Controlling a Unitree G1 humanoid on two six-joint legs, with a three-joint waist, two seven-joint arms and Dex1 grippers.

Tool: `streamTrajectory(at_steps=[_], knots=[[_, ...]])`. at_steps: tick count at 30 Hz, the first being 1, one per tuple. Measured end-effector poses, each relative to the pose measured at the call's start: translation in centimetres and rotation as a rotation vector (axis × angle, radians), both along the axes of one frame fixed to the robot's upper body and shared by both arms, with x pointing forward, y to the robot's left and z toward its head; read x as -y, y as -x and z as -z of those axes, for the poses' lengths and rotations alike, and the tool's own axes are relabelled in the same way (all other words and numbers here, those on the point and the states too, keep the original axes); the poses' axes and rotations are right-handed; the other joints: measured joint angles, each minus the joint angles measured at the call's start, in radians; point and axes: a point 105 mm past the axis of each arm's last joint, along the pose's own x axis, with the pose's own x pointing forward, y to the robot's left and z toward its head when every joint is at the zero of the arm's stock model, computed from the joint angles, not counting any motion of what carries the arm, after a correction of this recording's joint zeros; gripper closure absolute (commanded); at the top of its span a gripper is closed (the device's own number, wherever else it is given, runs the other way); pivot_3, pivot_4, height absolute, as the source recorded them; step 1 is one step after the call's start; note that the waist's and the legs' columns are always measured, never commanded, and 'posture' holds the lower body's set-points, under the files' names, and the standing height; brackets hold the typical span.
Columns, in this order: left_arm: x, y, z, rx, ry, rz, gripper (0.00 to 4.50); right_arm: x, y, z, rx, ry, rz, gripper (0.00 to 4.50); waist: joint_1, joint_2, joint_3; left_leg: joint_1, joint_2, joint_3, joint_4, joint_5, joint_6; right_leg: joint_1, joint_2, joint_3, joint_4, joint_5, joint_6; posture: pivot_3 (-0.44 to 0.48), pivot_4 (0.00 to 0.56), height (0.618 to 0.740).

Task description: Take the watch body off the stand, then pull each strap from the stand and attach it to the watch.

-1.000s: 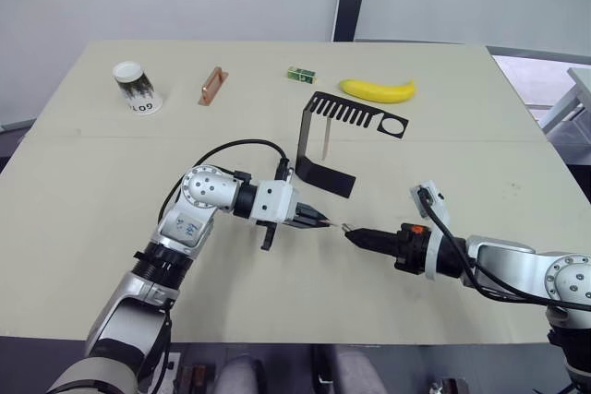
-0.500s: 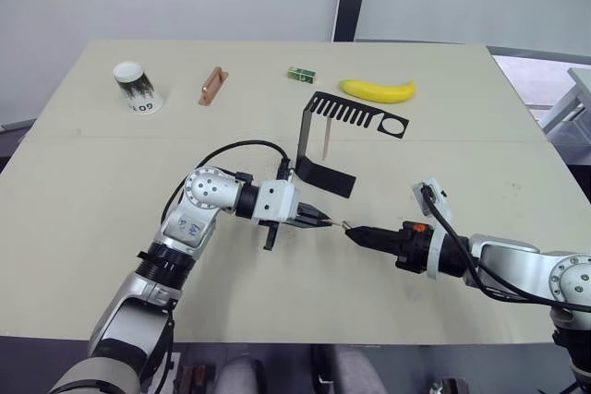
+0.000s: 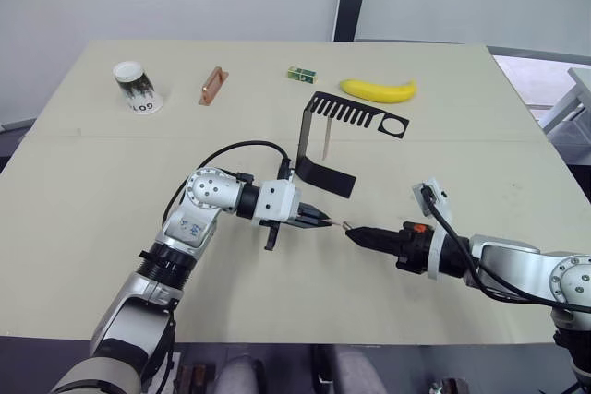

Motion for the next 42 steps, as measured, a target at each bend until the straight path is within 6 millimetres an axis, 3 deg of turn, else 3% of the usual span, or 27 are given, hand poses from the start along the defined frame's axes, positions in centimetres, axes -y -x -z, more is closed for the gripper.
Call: streamTrajectory(at_steps=[42], knots=[[0.67,0.03,-0.06,-0.025,0.016,-0.008,4.5,-0.06,-0.14,-0.22,0.0,-0.017,0.011,2.99,0.0,0.0,0.0,0.0,0.0,0.0,0.0,0.0,0.0,0.0,0.0,0.0,-0.001,0.0,0.0,0.0,0.15,0.74]])
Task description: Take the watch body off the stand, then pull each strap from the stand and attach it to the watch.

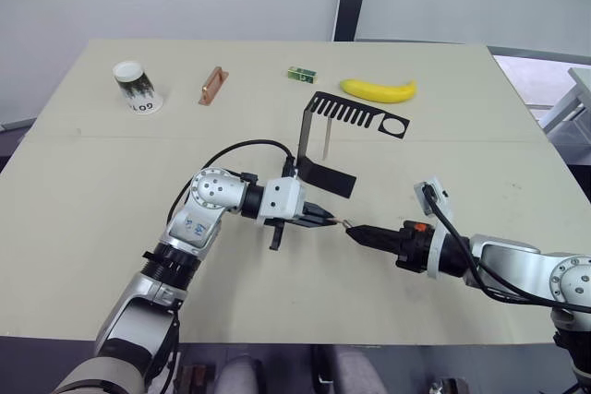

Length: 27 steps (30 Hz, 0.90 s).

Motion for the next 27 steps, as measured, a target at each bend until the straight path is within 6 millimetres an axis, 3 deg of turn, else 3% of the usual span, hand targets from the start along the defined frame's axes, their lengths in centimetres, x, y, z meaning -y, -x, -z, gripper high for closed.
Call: streamTrajectory(at_steps=[27], knots=[[0.61,-0.12,0.49,0.003,-0.009,-0.021,4.5,-0.18,-0.2,-0.07,0.004,0.026,-0.003,2.99,0.0,0.0,0.0,0.0,0.0,0.0,0.0,0.0,0.0,0.0,0.0,0.0,-0.001,0.0,0.0,0.0,0.15,0.74]])
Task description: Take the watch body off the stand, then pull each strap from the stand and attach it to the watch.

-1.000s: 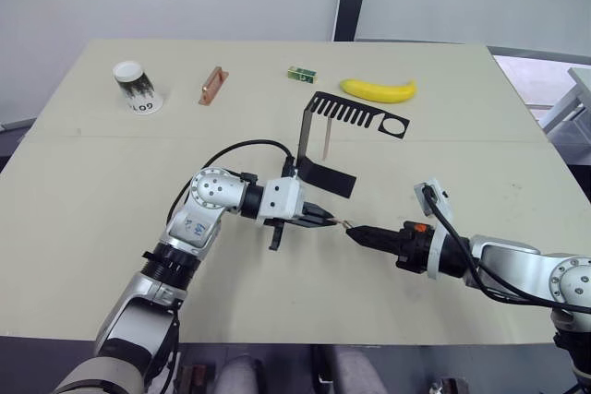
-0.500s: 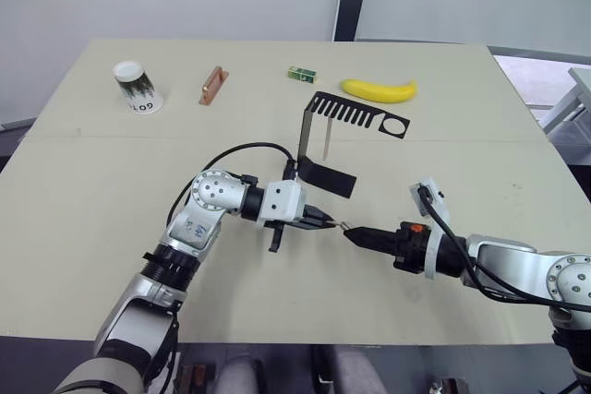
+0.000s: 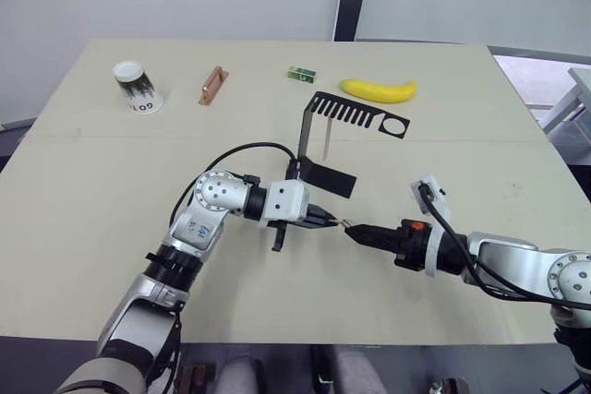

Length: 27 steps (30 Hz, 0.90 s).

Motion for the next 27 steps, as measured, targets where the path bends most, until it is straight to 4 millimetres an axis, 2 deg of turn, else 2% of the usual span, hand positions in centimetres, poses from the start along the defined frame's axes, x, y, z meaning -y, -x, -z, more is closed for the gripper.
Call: streamTrajectory(at_steps=[27], knots=[[0.65,-0.27,0.18,-0.006,0.007,-0.03,4.5,0.06,-0.25,-0.36,0.021,0.018,0.001,2.99,0.0,0.0,0.0,0.0,0.0,0.0,0.0,0.0,0.0,0.0,0.0,0.0,0.0,0.0,0.0,0.0,0.15,0.74]])
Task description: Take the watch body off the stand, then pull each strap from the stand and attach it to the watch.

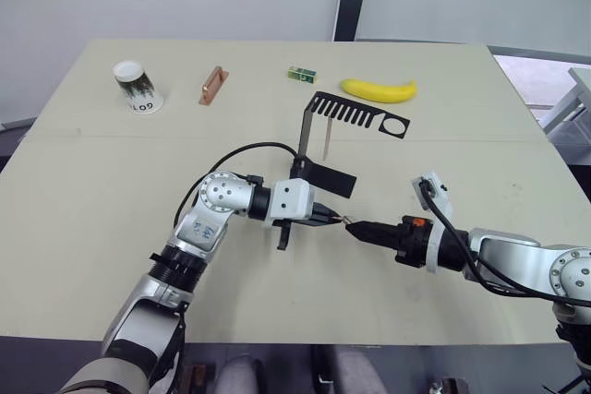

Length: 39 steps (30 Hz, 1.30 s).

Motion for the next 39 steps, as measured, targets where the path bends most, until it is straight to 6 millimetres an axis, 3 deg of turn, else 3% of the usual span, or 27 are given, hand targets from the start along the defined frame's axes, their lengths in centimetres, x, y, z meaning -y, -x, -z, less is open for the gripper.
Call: streamTrajectory(at_steps=[39], knots=[[0.56,-0.16,0.6,-0.021,-0.014,-0.015,4.5,-0.27,0.28,-0.11,0.027,0.027,-0.014,2.99,0.0,0.0,0.0,0.0,0.0,0.0,0.0,0.0,0.0,0.0,0.0,0.0,0.0,0.0,0.0,0.0,0.15,0.74]])
